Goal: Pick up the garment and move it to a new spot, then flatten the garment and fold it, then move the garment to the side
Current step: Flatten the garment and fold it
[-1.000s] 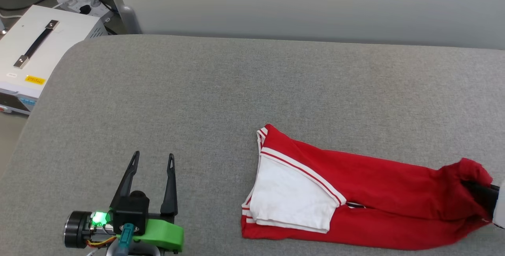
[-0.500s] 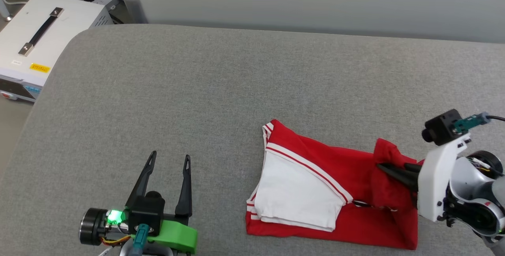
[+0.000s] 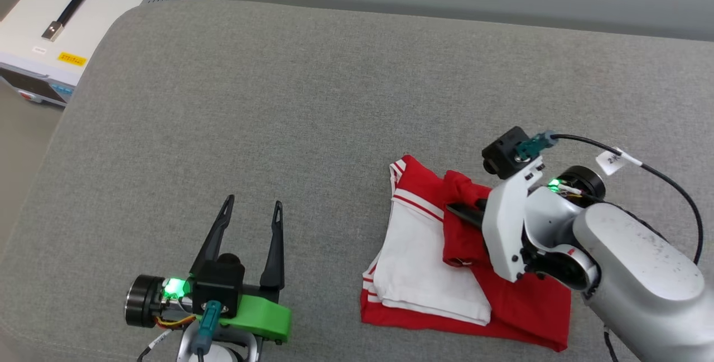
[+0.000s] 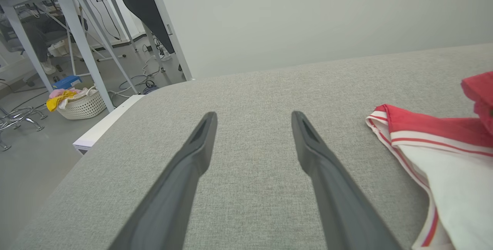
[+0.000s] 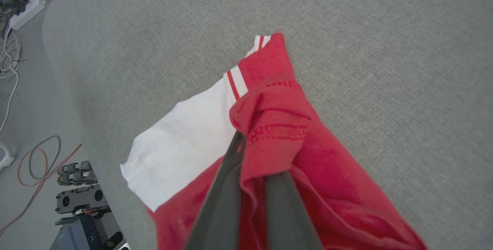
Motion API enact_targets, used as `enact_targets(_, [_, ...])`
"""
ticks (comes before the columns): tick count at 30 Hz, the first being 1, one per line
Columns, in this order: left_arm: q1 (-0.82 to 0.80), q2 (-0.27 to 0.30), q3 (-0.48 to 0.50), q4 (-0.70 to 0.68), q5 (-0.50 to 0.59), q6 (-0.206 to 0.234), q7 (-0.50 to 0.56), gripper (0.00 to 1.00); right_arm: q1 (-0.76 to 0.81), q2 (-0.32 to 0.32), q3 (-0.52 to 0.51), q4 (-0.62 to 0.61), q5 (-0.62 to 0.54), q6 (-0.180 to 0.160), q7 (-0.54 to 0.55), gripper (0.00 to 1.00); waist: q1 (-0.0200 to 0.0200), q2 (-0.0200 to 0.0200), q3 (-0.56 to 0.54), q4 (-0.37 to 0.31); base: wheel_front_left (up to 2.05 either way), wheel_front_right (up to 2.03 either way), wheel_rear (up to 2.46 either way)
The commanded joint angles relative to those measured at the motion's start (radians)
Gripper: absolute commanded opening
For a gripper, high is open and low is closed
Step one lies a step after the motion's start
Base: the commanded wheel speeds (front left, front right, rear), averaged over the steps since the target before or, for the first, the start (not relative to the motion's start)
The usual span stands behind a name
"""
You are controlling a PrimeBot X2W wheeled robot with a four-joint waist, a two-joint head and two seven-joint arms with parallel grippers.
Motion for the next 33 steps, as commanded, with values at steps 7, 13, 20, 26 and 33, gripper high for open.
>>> enact_targets(7, [-0.04, -0.014, -0.012, 0.003, 0.009, -0.002, -0.006, 1.0, -0.083, 0.081, 0.124, 0.203, -0.08, -0.001, -0.071, 0.0, 0.0, 0.0, 0.031, 0.022, 0.0, 0.0, 0.0])
enact_targets(13, [-0.033, -0.014, -0.001, 0.012, 0.002, 0.005, -0.006, 1.0, -0.079, 0.083, 0.198, 0.275, -0.077, -0.001, -0.184, 1.0, 0.0, 0.0, 0.01, 0.007, 0.0, 0.0, 0.0])
enact_targets(20, [-0.003, -0.002, 0.012, 0.016, 0.002, 0.006, -0.006, 1.0, -0.052, 0.019, 0.128, 0.17, -0.157, -0.001, -0.418, 1.0, 0.0, 0.0, -0.049, -0.031, 0.0, 0.0, 0.0])
enact_targets(26, [0.027, 0.01, 0.031, 0.008, -0.001, 0.012, -0.006, 1.0, 0.052, -0.01, -0.07, 0.07, -0.264, -0.001, -0.537, 1.0, 0.0, 0.0, -0.091, -0.069, 0.0, 0.0, 0.0])
enact_targets(33, [0.055, 0.023, 0.047, -0.006, -0.001, 0.015, -0.006, 1.0, 0.289, 0.09, -0.487, -0.014, -0.509, -0.001, -0.697, 1.0, 0.0, 0.0, -0.133, -0.105, 0.0, 0.0, 0.0])
